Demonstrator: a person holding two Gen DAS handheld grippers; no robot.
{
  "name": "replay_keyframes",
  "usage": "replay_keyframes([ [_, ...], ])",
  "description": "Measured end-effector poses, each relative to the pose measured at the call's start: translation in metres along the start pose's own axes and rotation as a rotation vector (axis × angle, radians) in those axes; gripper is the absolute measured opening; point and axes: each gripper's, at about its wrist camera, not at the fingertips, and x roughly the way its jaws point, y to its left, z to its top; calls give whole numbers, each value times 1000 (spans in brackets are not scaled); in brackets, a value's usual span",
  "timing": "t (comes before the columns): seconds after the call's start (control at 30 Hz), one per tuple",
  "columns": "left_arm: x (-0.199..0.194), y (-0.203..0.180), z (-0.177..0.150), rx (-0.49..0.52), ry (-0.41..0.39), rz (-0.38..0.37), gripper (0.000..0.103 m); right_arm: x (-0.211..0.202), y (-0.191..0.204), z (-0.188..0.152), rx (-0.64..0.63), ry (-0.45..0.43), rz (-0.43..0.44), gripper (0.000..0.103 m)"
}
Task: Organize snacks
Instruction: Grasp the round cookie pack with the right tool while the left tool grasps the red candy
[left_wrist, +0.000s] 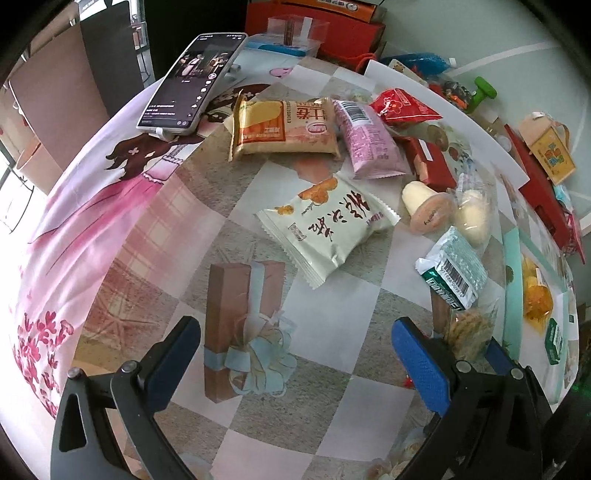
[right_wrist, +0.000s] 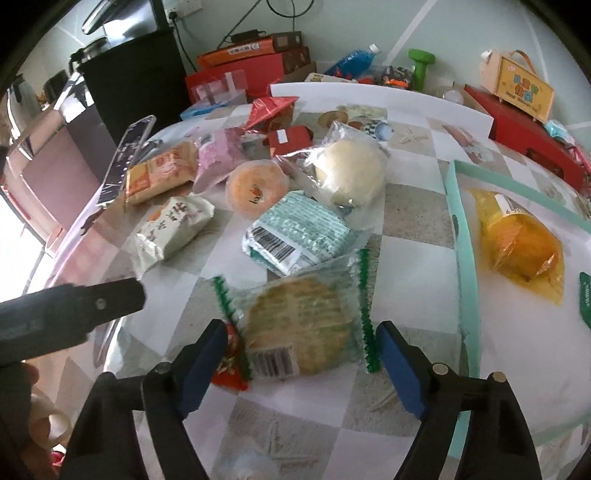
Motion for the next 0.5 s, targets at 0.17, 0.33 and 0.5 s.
replay_keyframes([
  [0.17,0,-3,0,11,9,-22,103,-1,-3,-2,13,3,0,69],
  [0.33,2,-10,-1,37,26,-50,103,-7,-7,-8,35,5,7,60],
  [0.5,2,-13,-1,43,30,-68,102,-15,-13,-14,66,7,33,57],
])
